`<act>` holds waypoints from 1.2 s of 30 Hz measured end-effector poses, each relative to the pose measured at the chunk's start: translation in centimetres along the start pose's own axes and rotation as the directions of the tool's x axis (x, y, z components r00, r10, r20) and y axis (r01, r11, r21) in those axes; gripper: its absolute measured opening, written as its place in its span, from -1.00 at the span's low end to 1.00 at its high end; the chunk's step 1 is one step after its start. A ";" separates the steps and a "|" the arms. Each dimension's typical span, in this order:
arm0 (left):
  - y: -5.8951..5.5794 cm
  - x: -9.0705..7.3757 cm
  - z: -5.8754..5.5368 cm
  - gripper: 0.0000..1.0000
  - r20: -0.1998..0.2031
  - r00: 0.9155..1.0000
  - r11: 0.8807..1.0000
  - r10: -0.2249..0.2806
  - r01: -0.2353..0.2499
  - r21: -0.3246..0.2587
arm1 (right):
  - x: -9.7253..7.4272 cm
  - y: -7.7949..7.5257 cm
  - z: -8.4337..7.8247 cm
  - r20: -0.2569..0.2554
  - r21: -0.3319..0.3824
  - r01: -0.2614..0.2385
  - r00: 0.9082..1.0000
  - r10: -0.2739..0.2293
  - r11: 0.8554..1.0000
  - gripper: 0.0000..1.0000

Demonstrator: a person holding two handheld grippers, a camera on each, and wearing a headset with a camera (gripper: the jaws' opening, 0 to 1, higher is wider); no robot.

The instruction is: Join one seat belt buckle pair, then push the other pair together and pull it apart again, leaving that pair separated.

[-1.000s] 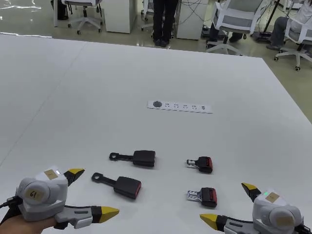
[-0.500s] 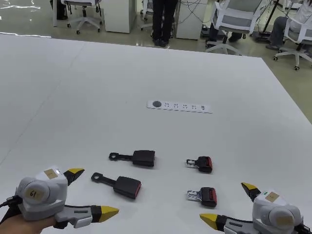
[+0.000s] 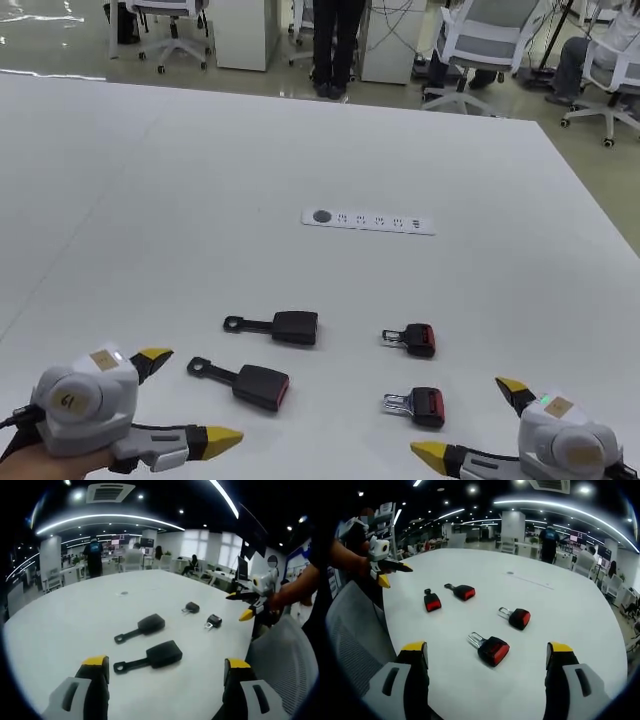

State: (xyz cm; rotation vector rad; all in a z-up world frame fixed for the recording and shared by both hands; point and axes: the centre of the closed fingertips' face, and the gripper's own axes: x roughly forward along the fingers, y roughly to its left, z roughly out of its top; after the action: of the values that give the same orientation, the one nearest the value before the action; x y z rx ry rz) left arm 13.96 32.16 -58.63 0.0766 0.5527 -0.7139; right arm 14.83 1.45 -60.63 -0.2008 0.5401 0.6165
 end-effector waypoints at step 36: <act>-0.4 0.6 0.0 0.93 -0.012 1.000 1.000 -0.001 0.001 -0.002 | 0.3 -0.2 -0.7 -0.019 0.007 -0.010 1.000 0.010 1.000 0.98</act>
State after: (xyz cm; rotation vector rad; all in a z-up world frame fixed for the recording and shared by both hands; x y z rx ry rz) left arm 14.07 31.56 -58.88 0.0794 0.5650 -0.7140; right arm 14.82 1.23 -61.36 -0.1982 0.5616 0.6228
